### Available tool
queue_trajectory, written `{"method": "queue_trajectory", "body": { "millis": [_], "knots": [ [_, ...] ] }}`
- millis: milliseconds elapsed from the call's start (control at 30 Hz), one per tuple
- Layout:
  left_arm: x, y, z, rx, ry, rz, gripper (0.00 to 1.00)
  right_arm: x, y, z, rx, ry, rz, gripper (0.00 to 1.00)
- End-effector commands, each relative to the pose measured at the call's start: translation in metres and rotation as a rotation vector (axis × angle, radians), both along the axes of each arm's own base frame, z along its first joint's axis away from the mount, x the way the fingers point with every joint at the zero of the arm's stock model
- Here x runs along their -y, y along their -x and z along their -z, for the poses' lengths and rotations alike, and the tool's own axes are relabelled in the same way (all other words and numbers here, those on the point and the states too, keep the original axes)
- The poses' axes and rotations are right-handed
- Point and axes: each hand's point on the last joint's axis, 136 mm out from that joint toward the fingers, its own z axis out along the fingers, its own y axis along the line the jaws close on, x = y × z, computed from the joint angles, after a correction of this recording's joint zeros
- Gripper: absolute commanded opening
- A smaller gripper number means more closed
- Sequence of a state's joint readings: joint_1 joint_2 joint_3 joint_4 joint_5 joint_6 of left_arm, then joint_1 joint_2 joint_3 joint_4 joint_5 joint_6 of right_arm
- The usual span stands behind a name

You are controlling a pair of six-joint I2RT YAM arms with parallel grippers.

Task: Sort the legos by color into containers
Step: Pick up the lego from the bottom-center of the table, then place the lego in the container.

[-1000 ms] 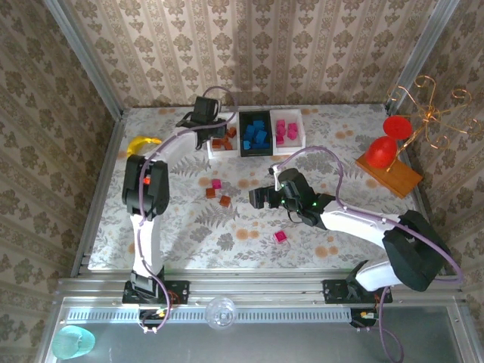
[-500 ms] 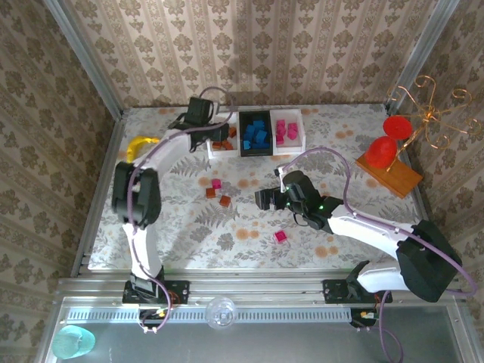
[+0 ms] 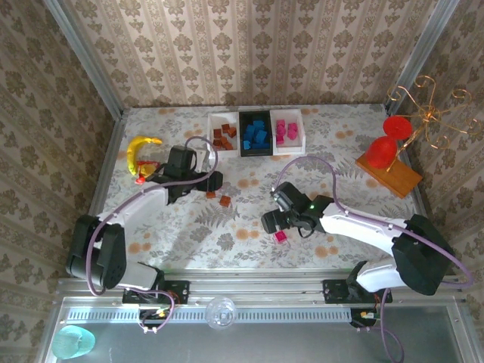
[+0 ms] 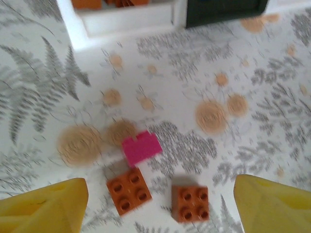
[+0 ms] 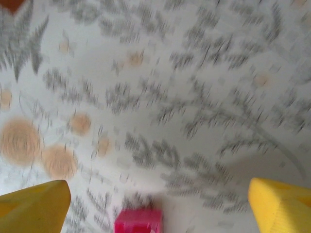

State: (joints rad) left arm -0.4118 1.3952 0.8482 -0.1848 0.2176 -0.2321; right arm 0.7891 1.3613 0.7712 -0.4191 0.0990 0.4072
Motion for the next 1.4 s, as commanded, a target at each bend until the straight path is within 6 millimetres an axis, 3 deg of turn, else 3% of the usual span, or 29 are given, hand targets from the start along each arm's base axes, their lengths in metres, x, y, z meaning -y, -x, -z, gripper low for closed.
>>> {"method": "queue_trajectory", "body": {
  "millis": [0, 133, 433, 633, 733, 867, 1000, 1200, 1333, 1367],
  "knots": [
    [0.013, 0.008, -0.017, 0.032, 0.093, 0.06, 0.81, 0.003, 0.033, 0.013, -0.127, 0.034, -0.027, 0.92],
    [0.016, 0.011, -0.018, 0.039, 0.115, 0.08, 0.83, 0.006, 0.041, 0.029, -0.174, 0.097, -0.044, 0.82],
    [0.022, 0.01, -0.024, 0.053, 0.164, 0.081, 0.84, 0.005, 0.04, 0.048, -0.186, 0.179, -0.061, 0.58],
    [0.029, 0.015, -0.024, 0.045, 0.203, 0.12, 0.84, -0.006, 0.033, 0.043, -0.146, 0.138, -0.077, 0.4],
    [0.035, 0.02, -0.025, 0.036, 0.233, 0.158, 0.84, -0.007, 0.025, 0.032, -0.096, 0.115, -0.065, 0.37],
    [0.041, 0.029, -0.026, 0.036, 0.276, 0.212, 0.85, -0.002, 0.0, 0.004, -0.006, 0.008, 0.009, 0.36],
    [0.047, 0.037, -0.03, 0.055, 0.342, 0.263, 0.86, 0.004, -0.037, -0.04, 0.113, -0.206, 0.12, 0.35],
    [0.063, 0.051, -0.048, 0.084, 0.455, 0.367, 0.87, 0.039, -0.111, -0.102, 0.33, -0.318, 0.306, 0.35],
    [0.071, 0.055, -0.058, 0.113, 0.457, 0.372, 0.87, 0.062, -0.163, -0.127, 0.411, -0.324, 0.402, 0.36],
    [0.07, 0.052, -0.058, 0.116, 0.443, 0.348, 0.87, 0.065, -0.177, -0.121, 0.406, -0.313, 0.419, 0.36]
  ]
}}
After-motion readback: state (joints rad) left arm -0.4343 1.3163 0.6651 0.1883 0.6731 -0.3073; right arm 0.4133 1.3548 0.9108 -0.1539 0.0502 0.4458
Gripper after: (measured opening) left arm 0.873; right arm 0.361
